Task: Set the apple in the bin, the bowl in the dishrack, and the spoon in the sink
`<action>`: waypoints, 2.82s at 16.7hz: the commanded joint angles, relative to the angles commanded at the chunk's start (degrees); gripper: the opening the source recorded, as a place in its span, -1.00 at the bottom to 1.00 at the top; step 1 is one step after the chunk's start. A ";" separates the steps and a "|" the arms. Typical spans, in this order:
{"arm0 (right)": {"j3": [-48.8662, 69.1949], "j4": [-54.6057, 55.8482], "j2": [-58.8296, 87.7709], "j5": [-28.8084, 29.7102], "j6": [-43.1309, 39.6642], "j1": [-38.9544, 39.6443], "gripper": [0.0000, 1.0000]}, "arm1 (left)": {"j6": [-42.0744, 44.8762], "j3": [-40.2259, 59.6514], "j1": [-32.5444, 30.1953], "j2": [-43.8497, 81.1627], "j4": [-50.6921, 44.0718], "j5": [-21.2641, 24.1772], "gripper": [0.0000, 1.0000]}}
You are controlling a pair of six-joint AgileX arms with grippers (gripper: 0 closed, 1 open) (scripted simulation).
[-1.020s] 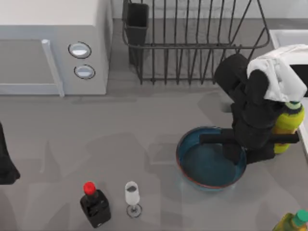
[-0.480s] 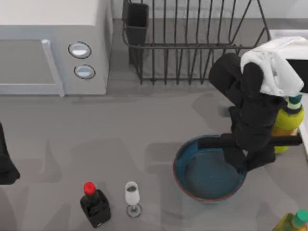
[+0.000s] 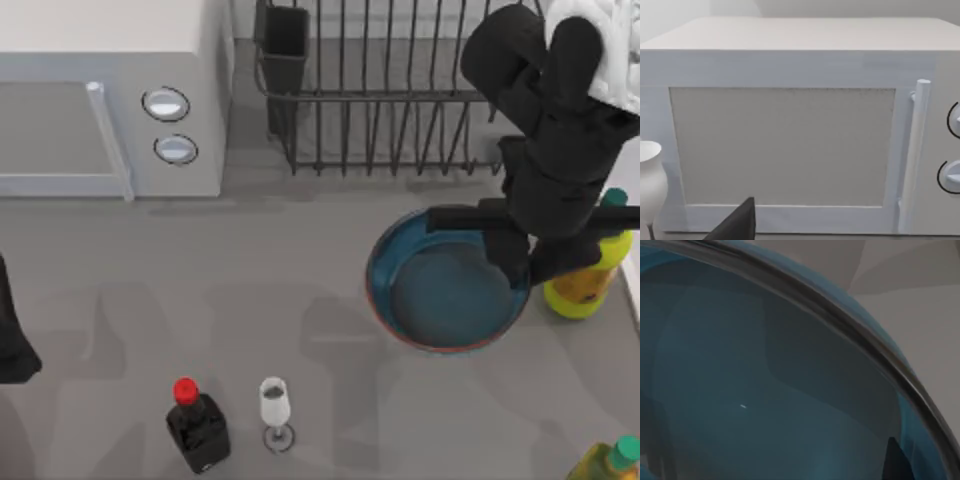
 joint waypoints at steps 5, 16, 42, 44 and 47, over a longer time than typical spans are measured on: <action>0.19 0.04 -0.01 0.11 -0.08 0.24 -1.00 | 0.00 0.00 0.00 0.00 0.00 0.00 1.00; 0.74 36.33 -15.86 35.87 -21.47 23.89 -1.00 | 0.00 0.00 0.00 0.00 0.00 0.00 1.00; -5.03 93.95 -1.02 48.04 -28.41 17.26 -1.00 | 0.00 0.00 0.00 0.00 0.00 0.00 1.00; -5.97 100.73 3.89 44.86 -28.54 14.02 -1.00 | 0.00 0.00 0.00 0.00 0.00 0.00 1.00; -7.44 107.89 10.09 40.16 -28.69 9.23 -1.00 | 0.00 0.00 0.00 0.00 0.00 0.00 1.00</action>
